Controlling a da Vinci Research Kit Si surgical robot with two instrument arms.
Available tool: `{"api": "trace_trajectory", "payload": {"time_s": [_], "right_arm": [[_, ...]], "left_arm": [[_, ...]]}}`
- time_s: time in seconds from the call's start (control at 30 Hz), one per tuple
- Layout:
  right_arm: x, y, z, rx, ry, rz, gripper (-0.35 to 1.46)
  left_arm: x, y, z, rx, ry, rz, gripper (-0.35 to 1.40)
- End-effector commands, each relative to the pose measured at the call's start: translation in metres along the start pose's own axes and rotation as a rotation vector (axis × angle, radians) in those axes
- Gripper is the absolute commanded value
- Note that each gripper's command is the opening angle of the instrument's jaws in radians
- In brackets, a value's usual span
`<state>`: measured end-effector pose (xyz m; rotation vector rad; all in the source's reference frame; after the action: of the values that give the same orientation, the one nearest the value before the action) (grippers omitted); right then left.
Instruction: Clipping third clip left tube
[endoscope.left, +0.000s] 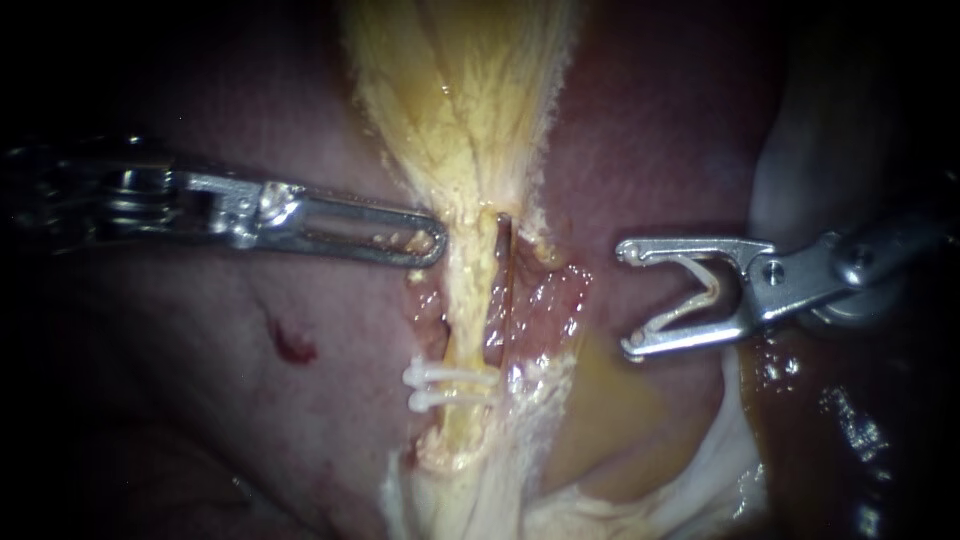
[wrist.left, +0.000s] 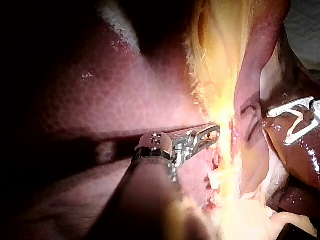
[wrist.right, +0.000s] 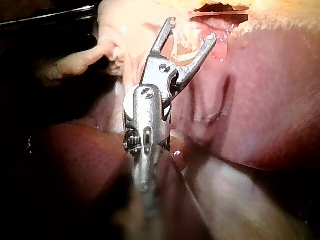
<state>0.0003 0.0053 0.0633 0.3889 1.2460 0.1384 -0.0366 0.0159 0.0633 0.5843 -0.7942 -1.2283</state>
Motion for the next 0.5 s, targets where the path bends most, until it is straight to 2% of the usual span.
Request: {"api": "trace_trajectory", "payload": {"time_s": [0.03, 0.13, 0.27, 0.5], "right_arm": [[0.0000, 0.0000, 0.0000, 0.000, 0.000, 0.000, 0.50], [0.0000, 0.0000, 0.0000, 0.000, 0.000, 0.000, 0.50], [0.0000, 0.0000, 0.0000, 0.000, 0.000, 0.000, 0.50], [0.0000, 0.0000, 0.0001, -0.003, -0.001, 0.000, 0.50]], "left_arm": [[-0.0001, -0.0001, -0.0003, 0.003, 0.001, 0.000, -0.35], [-0.0007, -0.0001, -0.0012, 0.011, 0.008, -0.002, -0.35], [-0.0018, -0.0001, -0.0036, -0.007, 0.002, -0.007, -0.35], [-0.0038, -0.0002, -0.0086, -0.010, -0.043, -0.022, -0.35]]}}
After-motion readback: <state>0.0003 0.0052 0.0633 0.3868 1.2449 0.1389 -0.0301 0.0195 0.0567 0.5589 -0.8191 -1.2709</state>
